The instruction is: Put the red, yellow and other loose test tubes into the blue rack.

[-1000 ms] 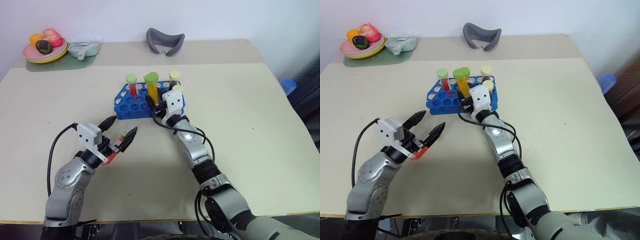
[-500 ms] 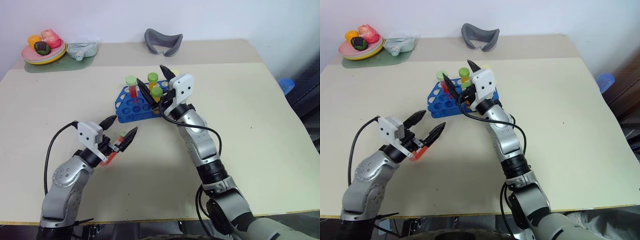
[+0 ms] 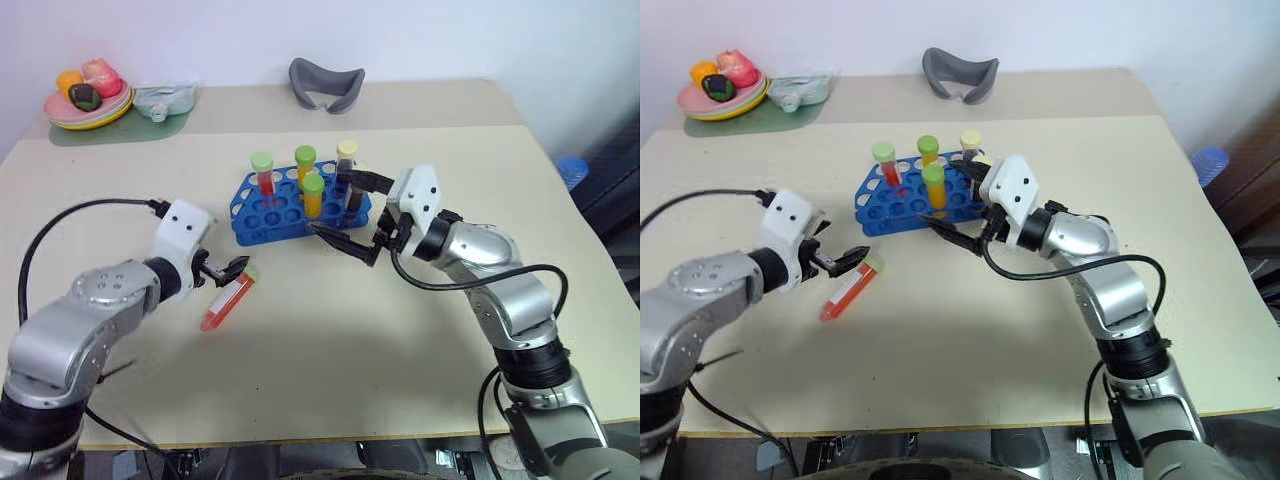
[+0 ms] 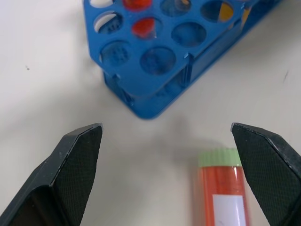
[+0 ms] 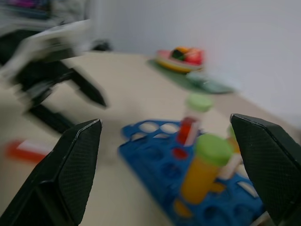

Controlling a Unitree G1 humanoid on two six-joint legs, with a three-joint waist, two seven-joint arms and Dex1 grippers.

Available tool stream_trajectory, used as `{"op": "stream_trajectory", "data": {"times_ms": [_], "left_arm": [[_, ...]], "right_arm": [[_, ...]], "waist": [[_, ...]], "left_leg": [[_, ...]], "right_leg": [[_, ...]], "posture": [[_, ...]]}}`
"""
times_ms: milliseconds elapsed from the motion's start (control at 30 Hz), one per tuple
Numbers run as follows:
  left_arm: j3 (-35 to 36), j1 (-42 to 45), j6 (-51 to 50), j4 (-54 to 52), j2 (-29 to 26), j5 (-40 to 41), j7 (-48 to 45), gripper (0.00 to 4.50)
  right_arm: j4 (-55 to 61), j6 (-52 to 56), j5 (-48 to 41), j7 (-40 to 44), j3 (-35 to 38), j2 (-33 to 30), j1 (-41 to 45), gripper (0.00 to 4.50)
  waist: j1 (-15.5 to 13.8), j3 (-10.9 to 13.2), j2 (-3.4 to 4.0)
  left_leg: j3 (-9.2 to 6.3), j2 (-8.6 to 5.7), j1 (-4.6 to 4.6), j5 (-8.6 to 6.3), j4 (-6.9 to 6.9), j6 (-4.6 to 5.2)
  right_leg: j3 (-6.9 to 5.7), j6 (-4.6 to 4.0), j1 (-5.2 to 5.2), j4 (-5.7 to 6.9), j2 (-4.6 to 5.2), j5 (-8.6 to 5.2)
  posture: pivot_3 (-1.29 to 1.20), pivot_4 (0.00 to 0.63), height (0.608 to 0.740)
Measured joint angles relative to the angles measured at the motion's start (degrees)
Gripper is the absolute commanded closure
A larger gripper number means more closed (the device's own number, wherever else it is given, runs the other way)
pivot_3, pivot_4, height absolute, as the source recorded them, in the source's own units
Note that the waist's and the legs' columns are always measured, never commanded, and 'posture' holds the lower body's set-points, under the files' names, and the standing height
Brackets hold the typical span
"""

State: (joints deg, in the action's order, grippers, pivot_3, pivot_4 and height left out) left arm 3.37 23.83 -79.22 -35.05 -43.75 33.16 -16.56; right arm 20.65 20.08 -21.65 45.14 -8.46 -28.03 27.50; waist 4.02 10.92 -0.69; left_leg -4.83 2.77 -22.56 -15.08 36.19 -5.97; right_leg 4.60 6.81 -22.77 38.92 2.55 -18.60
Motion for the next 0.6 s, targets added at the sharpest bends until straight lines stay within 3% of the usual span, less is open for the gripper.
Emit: {"op": "stream_trajectory", "data": {"times_ms": [133, 300, 600], "left_arm": [[-6.82, 10.77, -11.53, 5.7, -2.31, 5.17, 1.91, 0.0], [-15.44, 14.04, -12.82, 12.48, -4.55, 16.48, 4.54, 0.0], [-21.27, 19.97, -12.82, 17.26, -8.87, 23.08, 7.17, 0.0]], "right_arm": [[3.8, 1.68, -1.67, 4.77, -0.91, -3.67, -1.43, 0.05], [8.4, 4.8, -3.71, 7.34, -1.78, -5.84, -2.79, 0.05], [11.86, 7.08, -5.04, 6.82, -1.88, -6.7, -4.42, 0.05]], "waist": [[0.06, 0.01, -0.03], [0.02, 0.03, -0.05], [-0.22, 0.09, -0.17]], "left_leg": [[0.01, -0.01, 0.08, -0.01, -0.03, 0.03], [0.0, 0.0, 0.09, -0.01, -0.02, 0.02], [-0.01, -0.01, 0.06, -0.01, 0.0, 0.01]], "right_leg": [[0.01, 0.01, 0.08, -0.06, 0.01, -0.01], [0.02, 0.0, 0.08, -0.05, 0.02, -0.01], [0.0, 0.0, 0.1, -0.08, 0.03, -0.02]], "posture": [[0.0, 0.15, 0.74], [0.0, 0.15, 0.74], [0.0, 0.15, 0.74]]}}
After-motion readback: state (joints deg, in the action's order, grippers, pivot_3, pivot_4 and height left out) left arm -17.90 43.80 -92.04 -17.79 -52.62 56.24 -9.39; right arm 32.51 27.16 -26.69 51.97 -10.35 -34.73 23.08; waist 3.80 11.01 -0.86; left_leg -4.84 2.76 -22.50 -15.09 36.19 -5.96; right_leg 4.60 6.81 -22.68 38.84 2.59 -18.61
